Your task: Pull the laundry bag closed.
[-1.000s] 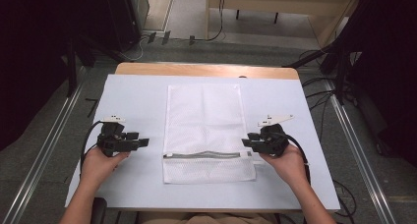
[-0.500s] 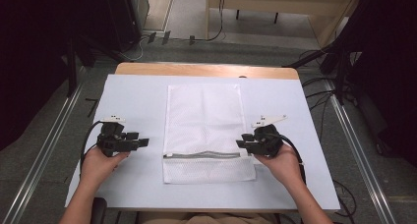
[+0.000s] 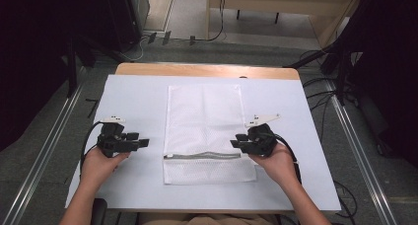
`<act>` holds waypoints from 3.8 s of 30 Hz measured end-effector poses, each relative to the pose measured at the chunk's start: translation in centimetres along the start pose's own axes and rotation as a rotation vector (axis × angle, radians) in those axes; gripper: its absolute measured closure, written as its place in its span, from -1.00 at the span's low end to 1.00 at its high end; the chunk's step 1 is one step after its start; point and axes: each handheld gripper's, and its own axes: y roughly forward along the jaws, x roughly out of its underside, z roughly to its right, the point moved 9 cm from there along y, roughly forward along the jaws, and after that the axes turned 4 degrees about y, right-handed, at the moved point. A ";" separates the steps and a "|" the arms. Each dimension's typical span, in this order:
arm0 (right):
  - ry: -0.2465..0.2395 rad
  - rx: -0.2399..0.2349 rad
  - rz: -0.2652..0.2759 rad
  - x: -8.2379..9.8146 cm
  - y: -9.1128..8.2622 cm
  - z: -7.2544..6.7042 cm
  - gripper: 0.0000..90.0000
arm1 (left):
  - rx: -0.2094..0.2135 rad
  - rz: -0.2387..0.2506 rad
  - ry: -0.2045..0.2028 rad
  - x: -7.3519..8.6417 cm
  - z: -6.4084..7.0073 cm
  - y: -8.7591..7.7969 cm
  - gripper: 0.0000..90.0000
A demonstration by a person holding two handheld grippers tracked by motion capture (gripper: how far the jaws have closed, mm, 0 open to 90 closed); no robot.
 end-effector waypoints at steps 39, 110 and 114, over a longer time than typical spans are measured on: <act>-0.094 -0.101 -0.033 -3.3 4.3 -5.5 0.53 | 0.002 -0.005 -0.004 0.1 -0.1 0.1 -0.08; -0.124 -0.248 -0.120 -4.6 11.1 -13.0 0.81 | -0.002 0.006 -0.003 0.0 -0.2 0.0 -0.07; -0.120 -0.260 -0.132 -4.4 11.6 -13.4 0.81 | 0.000 0.007 -0.004 0.0 -0.2 -0.1 -0.07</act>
